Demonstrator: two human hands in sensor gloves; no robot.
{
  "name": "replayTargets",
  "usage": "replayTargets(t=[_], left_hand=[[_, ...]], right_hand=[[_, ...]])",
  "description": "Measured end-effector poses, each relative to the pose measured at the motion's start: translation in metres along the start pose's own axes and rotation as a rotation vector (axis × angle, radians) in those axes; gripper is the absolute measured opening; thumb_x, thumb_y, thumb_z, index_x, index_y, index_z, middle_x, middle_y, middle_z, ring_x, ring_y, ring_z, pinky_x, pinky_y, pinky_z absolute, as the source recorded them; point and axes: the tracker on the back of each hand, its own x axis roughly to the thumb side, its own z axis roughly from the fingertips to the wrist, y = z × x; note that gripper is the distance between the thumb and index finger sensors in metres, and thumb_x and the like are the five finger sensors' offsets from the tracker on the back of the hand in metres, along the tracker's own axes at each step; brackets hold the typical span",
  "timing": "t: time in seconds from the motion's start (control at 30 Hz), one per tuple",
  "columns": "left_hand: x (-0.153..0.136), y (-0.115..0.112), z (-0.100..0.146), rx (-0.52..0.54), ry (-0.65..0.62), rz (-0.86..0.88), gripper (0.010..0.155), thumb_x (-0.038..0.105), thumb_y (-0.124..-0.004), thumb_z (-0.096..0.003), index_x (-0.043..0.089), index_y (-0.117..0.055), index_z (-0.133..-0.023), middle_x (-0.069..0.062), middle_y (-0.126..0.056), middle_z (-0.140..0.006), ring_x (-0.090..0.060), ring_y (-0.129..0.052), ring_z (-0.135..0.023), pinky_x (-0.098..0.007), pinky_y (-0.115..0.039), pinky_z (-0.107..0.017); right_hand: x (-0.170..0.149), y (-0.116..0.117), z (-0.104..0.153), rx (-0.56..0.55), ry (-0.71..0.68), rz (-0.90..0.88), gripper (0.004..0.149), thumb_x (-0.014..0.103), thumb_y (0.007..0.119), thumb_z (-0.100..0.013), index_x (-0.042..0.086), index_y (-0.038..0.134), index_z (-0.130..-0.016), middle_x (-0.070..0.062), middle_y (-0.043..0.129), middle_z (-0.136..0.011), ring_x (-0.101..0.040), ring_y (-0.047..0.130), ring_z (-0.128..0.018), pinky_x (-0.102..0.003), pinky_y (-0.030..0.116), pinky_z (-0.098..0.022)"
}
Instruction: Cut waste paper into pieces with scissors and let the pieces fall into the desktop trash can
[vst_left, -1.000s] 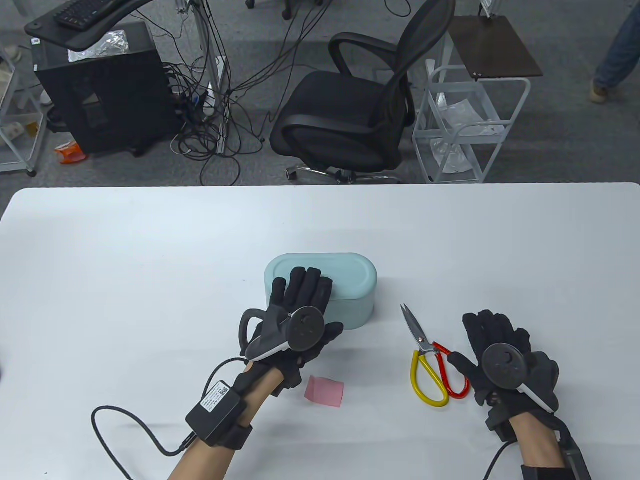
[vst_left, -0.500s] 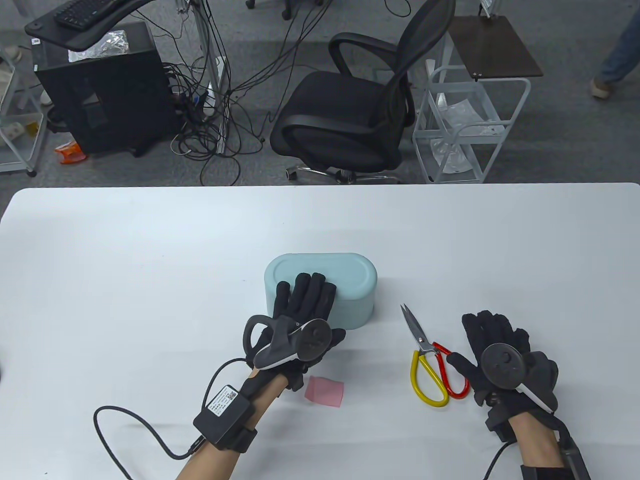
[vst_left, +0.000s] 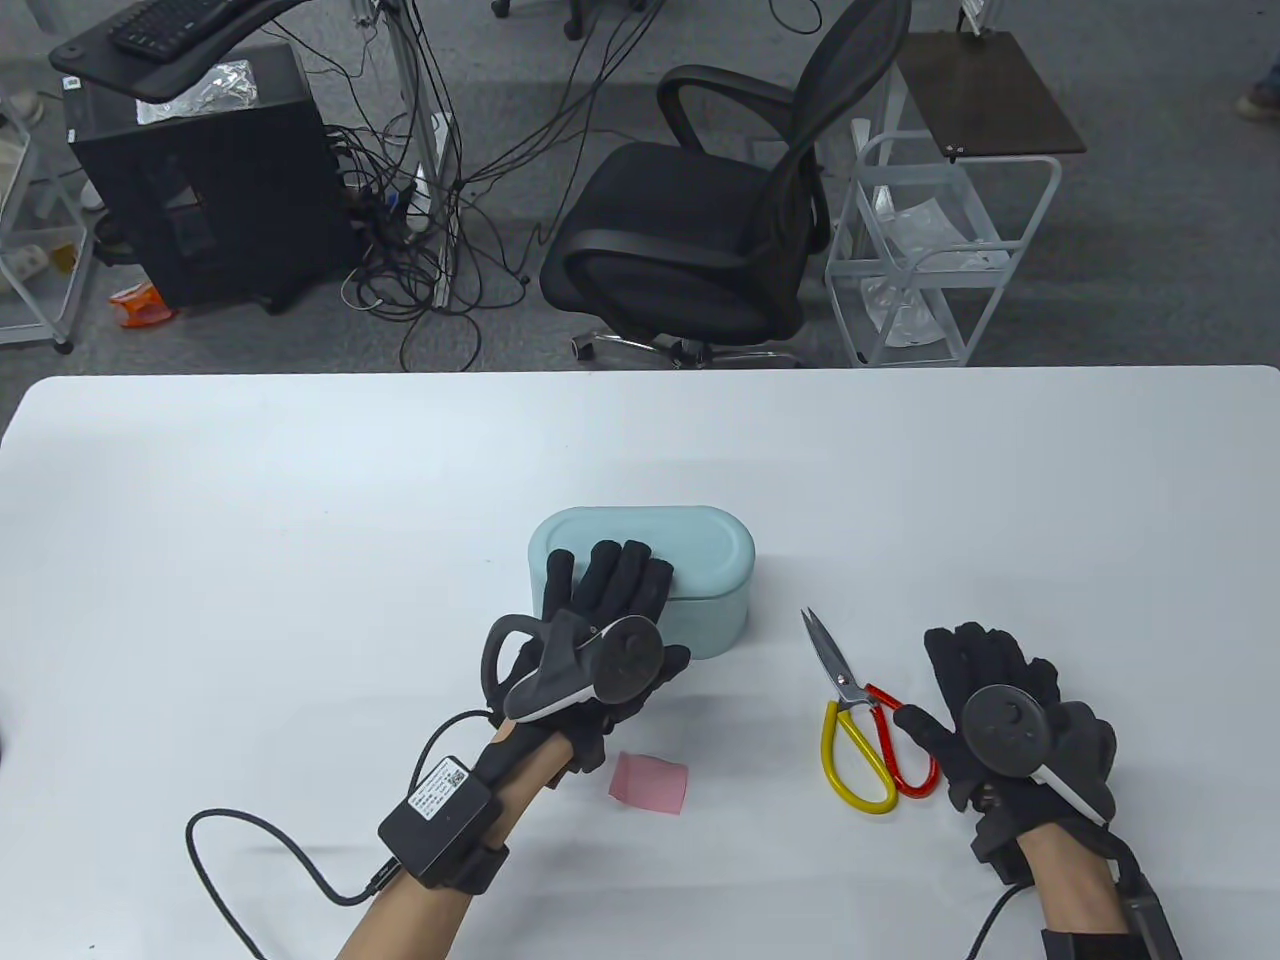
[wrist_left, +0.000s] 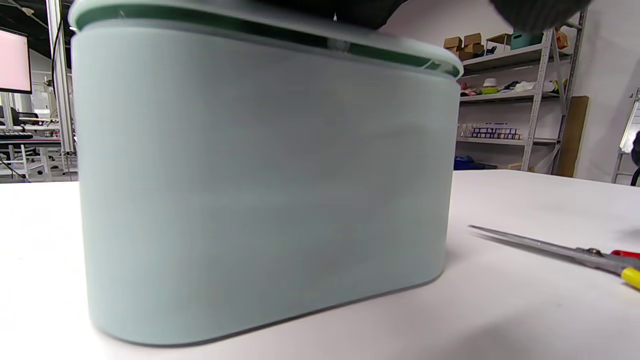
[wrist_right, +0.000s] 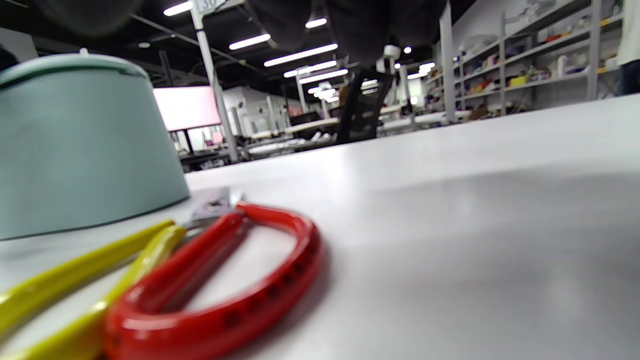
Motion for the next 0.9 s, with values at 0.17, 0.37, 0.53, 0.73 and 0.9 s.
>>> replayTargets(t=[0.17, 0.37, 0.53, 0.73, 0.9], left_hand=[[-0.001, 0.022, -0.005, 0.08, 0.023, -0.011, 0.086, 0.069, -0.059, -0.0455, 0.024, -0.037, -0.116, -0.004, -0.038, -0.127, -0.038, -0.037, -0.117, -0.066, -0.025, -0.079], [-0.012, 0.048, -0.023, 0.121, 0.1, 0.101, 0.086, 0.069, -0.06, -0.0451, 0.027, -0.037, -0.117, -0.003, -0.036, -0.127, -0.038, -0.031, -0.118, -0.067, -0.021, -0.08], [-0.031, 0.055, -0.039, 0.109, 0.176, 0.261, 0.085, 0.069, -0.059, -0.0453, 0.03, -0.034, -0.117, 0.003, -0.03, -0.128, -0.035, -0.021, -0.119, -0.066, -0.016, -0.08], [-0.045, 0.048, -0.053, 0.093, 0.207, 0.393, 0.086, 0.071, -0.058, -0.0454, 0.034, -0.027, -0.117, 0.009, -0.018, -0.129, -0.029, -0.004, -0.118, -0.064, -0.009, -0.081], [-0.05, 0.042, -0.051, 0.142, 0.194, 0.444, 0.087, 0.071, -0.057, -0.0453, 0.035, -0.02, -0.116, 0.011, -0.01, -0.127, -0.027, 0.003, -0.116, -0.062, -0.008, -0.081]], right_hand=[[0.0, -0.001, 0.0, -0.007, -0.004, -0.003, 0.083, 0.07, 0.054, -0.039, 0.024, 0.042, -0.108, -0.017, 0.049, -0.116, -0.047, 0.047, -0.103, -0.072, 0.041, -0.071], [-0.001, -0.001, 0.0, -0.012, -0.003, -0.008, 0.083, 0.07, 0.054, -0.039, 0.024, 0.042, -0.108, -0.017, 0.049, -0.116, -0.047, 0.047, -0.103, -0.072, 0.041, -0.071], [-0.002, -0.001, 0.0, -0.008, -0.001, -0.015, 0.083, 0.07, 0.054, -0.039, 0.024, 0.043, -0.108, -0.017, 0.049, -0.116, -0.047, 0.047, -0.103, -0.072, 0.041, -0.071], [-0.002, -0.001, 0.001, -0.005, -0.001, -0.018, 0.083, 0.07, 0.054, -0.039, 0.024, 0.042, -0.108, -0.017, 0.049, -0.115, -0.047, 0.047, -0.103, -0.072, 0.041, -0.071], [-0.002, -0.001, 0.0, -0.005, 0.0, -0.021, 0.083, 0.07, 0.054, -0.039, 0.024, 0.042, -0.108, -0.017, 0.049, -0.115, -0.048, 0.047, -0.103, -0.072, 0.041, -0.071]])
